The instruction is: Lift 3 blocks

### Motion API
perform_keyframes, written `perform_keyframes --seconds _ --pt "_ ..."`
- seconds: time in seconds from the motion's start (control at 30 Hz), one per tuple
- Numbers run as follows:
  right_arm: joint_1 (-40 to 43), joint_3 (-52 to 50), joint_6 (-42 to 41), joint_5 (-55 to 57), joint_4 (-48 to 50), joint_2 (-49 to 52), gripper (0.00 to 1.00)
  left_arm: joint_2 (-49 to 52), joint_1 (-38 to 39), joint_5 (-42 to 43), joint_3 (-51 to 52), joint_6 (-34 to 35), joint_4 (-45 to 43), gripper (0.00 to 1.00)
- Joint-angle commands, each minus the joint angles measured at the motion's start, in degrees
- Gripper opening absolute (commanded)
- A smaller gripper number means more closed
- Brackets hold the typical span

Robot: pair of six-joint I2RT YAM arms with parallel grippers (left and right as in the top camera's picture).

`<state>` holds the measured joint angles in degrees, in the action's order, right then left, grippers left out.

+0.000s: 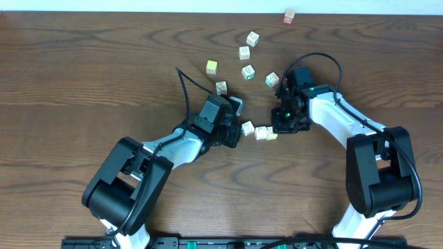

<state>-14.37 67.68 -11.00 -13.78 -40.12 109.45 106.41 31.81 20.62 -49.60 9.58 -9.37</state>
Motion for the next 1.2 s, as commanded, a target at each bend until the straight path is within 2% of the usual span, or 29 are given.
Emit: perform_keyframes --seconds 0.0,0.53,1.17 --pt "-0.3 -0.4 1.0 -1.8 0.3 0.4 0.02 0.6 -0.8 -0.8 -1.0 -1.5 -0.2 0.07" --pt "-0.3 -0.4 1.0 -2.0 0.1 0.4 0.01 0.6 -5.9 -0.7 -1.6 -1.4 -3.7 0.08" --pt "-0.4 -0.4 0.7 -6.1 -1.7 0.4 0.01 0.6 -6.2 -2.3 -3.8 -1.4 -3.6 0.08"
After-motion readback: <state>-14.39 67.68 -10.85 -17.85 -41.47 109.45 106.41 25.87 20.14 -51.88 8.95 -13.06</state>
